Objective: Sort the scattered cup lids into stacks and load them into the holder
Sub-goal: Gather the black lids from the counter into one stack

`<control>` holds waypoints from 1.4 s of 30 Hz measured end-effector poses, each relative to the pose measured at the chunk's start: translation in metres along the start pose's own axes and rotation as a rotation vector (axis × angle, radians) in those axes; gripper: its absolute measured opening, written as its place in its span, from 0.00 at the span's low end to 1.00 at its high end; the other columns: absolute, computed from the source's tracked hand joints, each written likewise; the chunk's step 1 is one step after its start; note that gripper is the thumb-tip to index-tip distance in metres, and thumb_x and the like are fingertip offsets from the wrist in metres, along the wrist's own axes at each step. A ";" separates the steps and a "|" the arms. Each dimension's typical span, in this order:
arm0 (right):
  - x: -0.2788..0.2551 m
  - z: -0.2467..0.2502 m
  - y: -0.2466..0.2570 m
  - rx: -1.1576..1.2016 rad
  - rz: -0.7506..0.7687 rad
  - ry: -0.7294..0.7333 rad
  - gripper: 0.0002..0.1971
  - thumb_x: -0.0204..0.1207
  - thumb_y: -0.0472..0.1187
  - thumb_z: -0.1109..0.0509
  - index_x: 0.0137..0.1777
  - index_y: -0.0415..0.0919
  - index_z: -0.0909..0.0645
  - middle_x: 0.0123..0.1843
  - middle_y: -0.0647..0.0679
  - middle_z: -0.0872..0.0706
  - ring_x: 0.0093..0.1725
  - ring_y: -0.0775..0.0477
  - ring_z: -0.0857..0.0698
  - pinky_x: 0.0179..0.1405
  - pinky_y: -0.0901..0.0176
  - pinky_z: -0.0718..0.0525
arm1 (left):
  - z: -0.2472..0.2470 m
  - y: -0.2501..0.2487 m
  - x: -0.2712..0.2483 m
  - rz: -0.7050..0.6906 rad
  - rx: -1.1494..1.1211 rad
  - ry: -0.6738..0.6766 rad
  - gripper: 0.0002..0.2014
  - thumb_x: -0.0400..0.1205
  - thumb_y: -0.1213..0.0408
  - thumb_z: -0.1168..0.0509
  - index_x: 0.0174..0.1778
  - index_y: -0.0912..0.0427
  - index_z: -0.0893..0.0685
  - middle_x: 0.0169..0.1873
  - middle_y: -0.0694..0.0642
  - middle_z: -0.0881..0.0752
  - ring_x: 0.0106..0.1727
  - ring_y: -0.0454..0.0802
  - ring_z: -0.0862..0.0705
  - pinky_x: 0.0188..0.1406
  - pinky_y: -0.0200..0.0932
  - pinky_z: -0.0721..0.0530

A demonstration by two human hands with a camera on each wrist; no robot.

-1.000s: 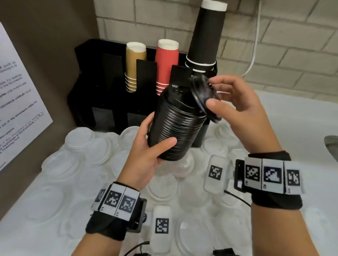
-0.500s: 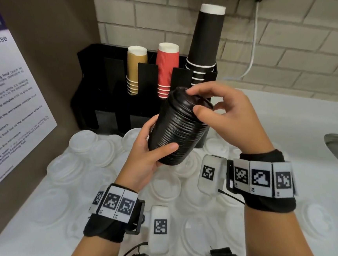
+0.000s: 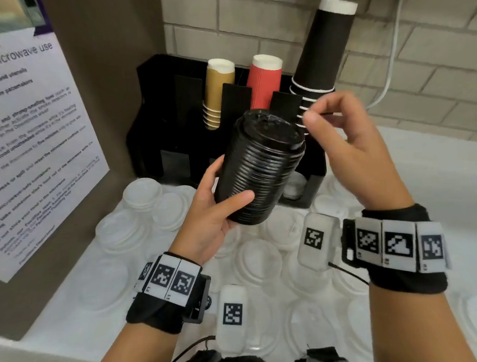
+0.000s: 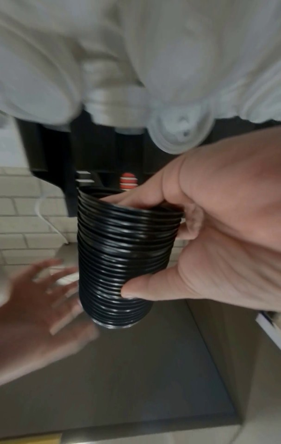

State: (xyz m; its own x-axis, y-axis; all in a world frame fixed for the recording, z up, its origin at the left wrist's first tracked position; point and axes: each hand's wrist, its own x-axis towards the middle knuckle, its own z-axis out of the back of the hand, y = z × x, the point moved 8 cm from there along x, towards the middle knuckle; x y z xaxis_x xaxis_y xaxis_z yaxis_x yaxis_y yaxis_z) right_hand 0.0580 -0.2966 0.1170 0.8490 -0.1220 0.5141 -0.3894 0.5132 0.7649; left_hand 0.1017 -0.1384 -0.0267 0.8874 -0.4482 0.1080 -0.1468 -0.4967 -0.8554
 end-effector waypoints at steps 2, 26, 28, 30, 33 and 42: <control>0.010 -0.010 -0.015 -0.172 -0.082 0.087 0.06 0.81 0.43 0.35 0.42 0.50 0.22 0.39 0.53 0.18 0.39 0.58 0.21 0.38 0.71 0.25 | 0.014 -0.022 -0.001 -0.030 0.000 -0.040 0.34 0.72 0.71 0.30 0.75 0.47 0.28 0.63 0.53 0.14 0.66 0.52 0.16 0.54 0.48 0.13; -0.110 -0.387 -0.018 -0.926 0.717 1.435 0.18 0.87 0.39 0.46 0.74 0.36 0.31 0.77 0.42 0.33 0.75 0.43 0.37 0.66 0.52 0.47 | 0.084 -0.168 -0.037 -0.224 0.063 -0.201 0.36 0.73 0.70 0.32 0.79 0.55 0.32 0.57 0.49 0.12 0.60 0.49 0.12 0.47 0.48 0.12; -0.112 -0.389 -0.024 -0.899 0.741 1.428 0.19 0.83 0.41 0.39 0.72 0.39 0.31 0.75 0.43 0.33 0.71 0.47 0.42 0.65 0.49 0.44 | 0.084 -0.171 -0.039 -0.233 0.051 -0.215 0.36 0.73 0.70 0.32 0.79 0.54 0.32 0.57 0.48 0.12 0.60 0.49 0.12 0.47 0.48 0.12; -0.107 -0.383 -0.015 -0.735 0.673 1.426 0.21 0.80 0.42 0.33 0.71 0.40 0.29 0.72 0.43 0.31 0.65 0.49 0.41 0.62 0.48 0.42 | 0.083 -0.173 -0.039 -0.246 0.042 -0.221 0.35 0.73 0.70 0.32 0.79 0.53 0.32 0.56 0.48 0.11 0.60 0.49 0.12 0.47 0.47 0.12; -0.082 -0.355 0.023 -0.313 0.645 1.325 0.21 0.73 0.37 0.27 0.64 0.31 0.24 0.56 0.36 0.22 0.55 0.36 0.24 0.51 0.42 0.25 | 0.081 -0.175 -0.037 -0.255 0.026 -0.220 0.34 0.74 0.70 0.32 0.77 0.53 0.31 0.56 0.48 0.12 0.60 0.48 0.12 0.46 0.46 0.12; 0.005 -0.308 -0.021 -0.869 0.308 1.259 0.42 0.65 0.56 0.23 0.79 0.56 0.37 0.77 0.47 0.30 0.74 0.40 0.31 0.70 0.40 0.29 | 0.079 -0.173 -0.039 -0.263 0.038 -0.246 0.36 0.74 0.70 0.32 0.80 0.56 0.34 0.61 0.52 0.14 0.64 0.53 0.14 0.49 0.50 0.12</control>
State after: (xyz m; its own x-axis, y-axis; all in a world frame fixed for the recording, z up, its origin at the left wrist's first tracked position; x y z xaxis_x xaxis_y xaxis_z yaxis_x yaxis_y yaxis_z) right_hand 0.1802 -0.0459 -0.0161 0.6925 0.6123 -0.3814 -0.6577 0.7532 0.0152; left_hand 0.1267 0.0240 0.0765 0.9720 -0.1136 0.2057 0.1130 -0.5413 -0.8332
